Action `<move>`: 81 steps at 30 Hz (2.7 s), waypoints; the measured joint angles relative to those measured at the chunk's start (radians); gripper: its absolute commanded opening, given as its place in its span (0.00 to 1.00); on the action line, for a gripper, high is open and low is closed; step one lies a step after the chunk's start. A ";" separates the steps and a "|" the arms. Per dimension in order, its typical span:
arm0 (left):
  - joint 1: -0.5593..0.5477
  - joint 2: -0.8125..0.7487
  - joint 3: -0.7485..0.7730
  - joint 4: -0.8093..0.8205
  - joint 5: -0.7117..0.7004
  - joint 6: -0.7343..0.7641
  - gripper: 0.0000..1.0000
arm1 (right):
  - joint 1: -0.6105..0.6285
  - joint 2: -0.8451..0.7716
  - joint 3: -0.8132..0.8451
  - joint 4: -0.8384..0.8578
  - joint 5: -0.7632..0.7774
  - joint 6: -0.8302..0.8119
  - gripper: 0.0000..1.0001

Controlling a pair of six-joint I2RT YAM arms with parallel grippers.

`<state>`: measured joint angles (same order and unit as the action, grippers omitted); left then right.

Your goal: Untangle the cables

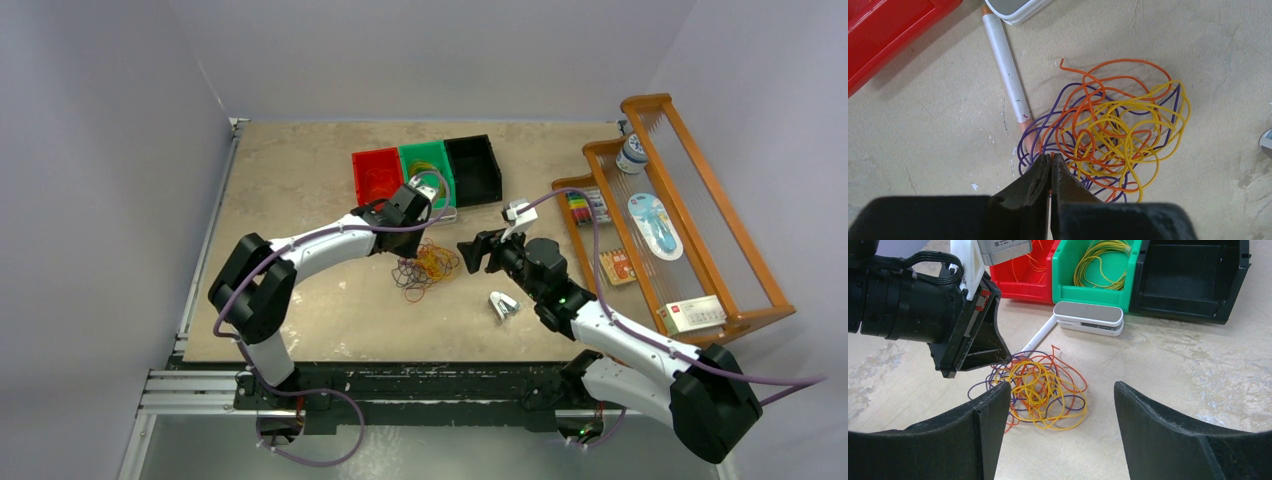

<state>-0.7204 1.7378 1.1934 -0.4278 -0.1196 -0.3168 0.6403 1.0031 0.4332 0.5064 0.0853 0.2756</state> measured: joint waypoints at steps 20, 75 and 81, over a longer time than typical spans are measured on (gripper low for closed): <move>0.000 -0.155 0.050 -0.092 0.028 0.044 0.00 | 0.000 0.007 0.000 0.038 -0.001 0.001 0.86; -0.163 -0.229 0.079 -0.077 0.024 -0.043 0.00 | 0.000 -0.155 -0.151 0.215 0.002 -0.034 0.93; -0.178 -0.229 0.091 -0.076 0.044 -0.042 0.00 | 0.000 -0.181 -0.155 0.249 -0.039 -0.101 0.94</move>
<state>-0.8986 1.5089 1.2842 -0.5037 -0.0753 -0.3588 0.6403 0.8219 0.2779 0.7559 0.0460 0.1741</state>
